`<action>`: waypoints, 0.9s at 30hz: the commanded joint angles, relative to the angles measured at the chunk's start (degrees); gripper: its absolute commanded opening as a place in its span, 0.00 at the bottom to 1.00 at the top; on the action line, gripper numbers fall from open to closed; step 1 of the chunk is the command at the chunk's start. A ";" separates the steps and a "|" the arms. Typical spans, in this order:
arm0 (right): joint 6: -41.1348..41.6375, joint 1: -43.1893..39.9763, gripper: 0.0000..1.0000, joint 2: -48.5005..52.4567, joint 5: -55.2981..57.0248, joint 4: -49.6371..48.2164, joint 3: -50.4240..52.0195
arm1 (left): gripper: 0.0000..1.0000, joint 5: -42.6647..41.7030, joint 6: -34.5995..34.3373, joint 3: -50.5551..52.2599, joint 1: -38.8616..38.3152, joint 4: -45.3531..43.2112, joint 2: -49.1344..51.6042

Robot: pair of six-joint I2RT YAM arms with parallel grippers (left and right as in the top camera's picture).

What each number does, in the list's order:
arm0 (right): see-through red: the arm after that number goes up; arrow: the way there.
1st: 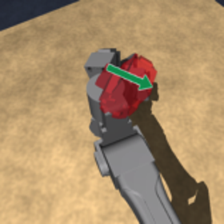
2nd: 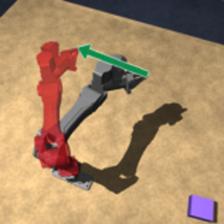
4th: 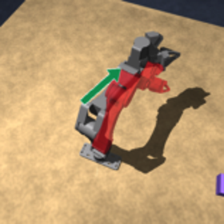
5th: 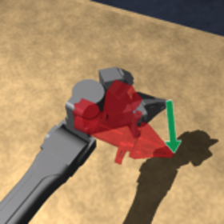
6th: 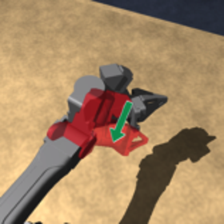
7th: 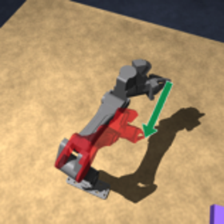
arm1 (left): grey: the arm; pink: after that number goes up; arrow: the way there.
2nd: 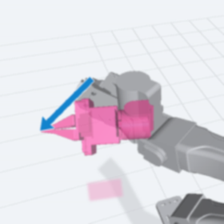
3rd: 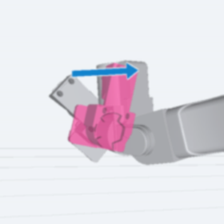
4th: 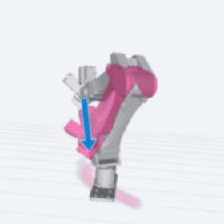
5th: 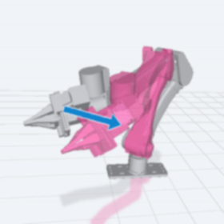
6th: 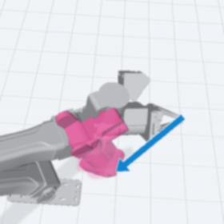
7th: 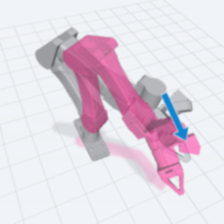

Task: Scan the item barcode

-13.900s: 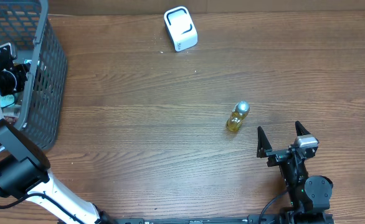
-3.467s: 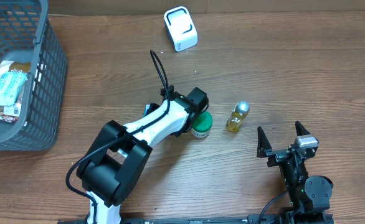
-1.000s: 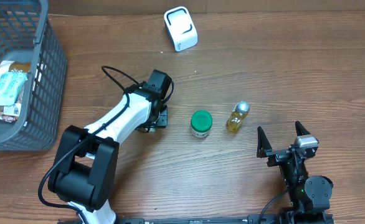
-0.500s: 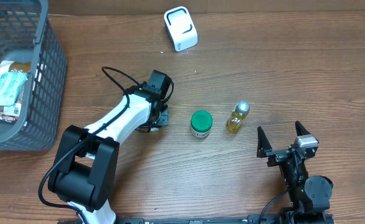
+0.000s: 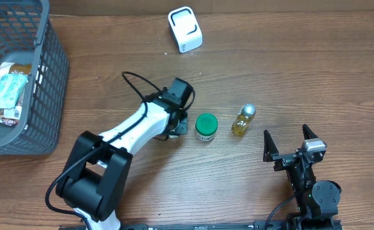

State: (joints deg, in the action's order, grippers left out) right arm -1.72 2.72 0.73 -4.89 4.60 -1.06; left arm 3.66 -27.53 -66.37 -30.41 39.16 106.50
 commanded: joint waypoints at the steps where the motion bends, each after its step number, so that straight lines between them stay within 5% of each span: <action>1: -0.20 -0.17 1.00 -0.52 0.55 -0.15 0.61 | 0.17 -0.39 -2.34 -1.33 -0.98 0.02 -0.76; 9: -0.20 -0.17 1.00 -0.50 0.55 -0.15 0.61 | 0.17 -0.48 -2.34 -1.38 -2.80 -0.11 -0.76; 18: -0.20 -0.17 1.00 -0.50 0.57 -0.15 0.61 | 0.57 0.17 -2.21 -1.92 -2.89 0.15 -0.76; 27: -0.20 -0.17 1.00 -0.50 0.55 -0.15 0.61 | 0.62 6.23 0.81 -12.04 -2.82 6.56 -0.79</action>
State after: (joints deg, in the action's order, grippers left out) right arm -1.72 2.70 0.73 -4.89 4.60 -1.06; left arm 6.63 -29.08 -74.00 -33.01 44.93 106.50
